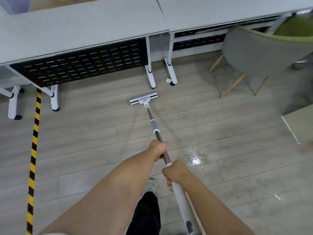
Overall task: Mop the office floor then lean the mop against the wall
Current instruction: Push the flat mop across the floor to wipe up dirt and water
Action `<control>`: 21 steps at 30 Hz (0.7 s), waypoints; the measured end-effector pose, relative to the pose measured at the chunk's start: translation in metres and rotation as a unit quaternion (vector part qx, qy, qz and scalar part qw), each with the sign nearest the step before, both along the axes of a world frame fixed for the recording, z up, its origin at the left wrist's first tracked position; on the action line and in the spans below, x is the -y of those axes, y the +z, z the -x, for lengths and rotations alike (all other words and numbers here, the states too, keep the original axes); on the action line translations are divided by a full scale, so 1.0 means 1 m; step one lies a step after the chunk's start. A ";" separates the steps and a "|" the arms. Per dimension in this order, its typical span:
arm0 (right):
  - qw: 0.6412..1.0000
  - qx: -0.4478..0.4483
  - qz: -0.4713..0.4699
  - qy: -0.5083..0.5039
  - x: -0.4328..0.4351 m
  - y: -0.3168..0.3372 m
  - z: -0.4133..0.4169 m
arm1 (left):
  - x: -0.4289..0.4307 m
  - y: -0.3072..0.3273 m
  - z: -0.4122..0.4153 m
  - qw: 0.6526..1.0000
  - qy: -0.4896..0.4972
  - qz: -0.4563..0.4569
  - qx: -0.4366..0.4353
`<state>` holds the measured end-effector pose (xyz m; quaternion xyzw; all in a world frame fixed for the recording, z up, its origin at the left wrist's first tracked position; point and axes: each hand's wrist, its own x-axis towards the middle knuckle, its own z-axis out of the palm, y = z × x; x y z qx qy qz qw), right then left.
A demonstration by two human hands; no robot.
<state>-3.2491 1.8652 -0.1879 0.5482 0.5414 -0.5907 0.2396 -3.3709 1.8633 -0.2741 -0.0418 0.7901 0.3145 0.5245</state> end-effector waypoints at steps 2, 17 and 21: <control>1.000 -0.011 0.001 0.001 0.000 0.010 -0.013 | 0.004 0.009 -0.013 1.000 0.006 -0.005 0.001; 0.999 -0.044 -0.003 0.015 -0.024 0.041 0.048 | -0.009 0.027 0.052 0.998 0.048 -0.045 -0.025; 0.999 -0.042 0.008 -0.024 -0.039 0.028 0.097 | -0.026 0.016 0.102 0.997 0.050 -0.046 -0.032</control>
